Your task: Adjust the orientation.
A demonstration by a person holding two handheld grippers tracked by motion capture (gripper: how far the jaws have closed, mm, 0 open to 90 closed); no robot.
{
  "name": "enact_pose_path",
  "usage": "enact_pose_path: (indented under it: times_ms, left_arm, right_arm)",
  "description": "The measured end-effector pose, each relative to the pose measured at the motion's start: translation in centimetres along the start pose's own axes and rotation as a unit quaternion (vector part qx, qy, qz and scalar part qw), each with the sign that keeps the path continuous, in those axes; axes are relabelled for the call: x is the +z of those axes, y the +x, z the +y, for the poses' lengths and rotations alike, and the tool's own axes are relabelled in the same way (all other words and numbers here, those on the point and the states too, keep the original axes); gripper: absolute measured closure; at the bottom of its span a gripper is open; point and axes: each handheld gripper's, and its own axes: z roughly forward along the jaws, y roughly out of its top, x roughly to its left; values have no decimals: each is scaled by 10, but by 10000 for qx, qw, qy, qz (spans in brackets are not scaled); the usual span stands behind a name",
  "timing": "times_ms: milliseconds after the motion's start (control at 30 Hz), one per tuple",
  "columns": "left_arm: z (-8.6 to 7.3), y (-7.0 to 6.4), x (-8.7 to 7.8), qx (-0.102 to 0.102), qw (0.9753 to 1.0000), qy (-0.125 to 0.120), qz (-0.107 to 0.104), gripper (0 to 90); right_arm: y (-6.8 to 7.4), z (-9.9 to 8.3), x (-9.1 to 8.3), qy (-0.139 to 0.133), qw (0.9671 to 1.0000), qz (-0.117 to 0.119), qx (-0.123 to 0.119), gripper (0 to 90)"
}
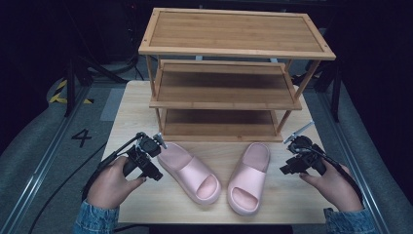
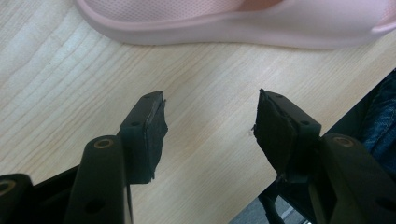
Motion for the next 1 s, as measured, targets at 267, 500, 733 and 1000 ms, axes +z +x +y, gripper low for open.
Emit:
enact_pose_path:
  times_ms: [267,500,733,1000]
  left_arm:
    - [8,-18,3,445,9989,-152,-65,410]
    - [14,-36,12,700,9966,233,-352,600]
    - [22,-49,36,1322,9892,399,-486,770]
    - [34,-60,55,1459,9847,553,-779,792]
  right_arm:
    - [0,-3,0,-28,10000,51,67,559]
    - [4,-6,-2,-48,9999,91,36,559]
    - [2,-9,-2,-76,9999,90,58,566]
    - [3,-8,-1,-74,9999,108,20,570]
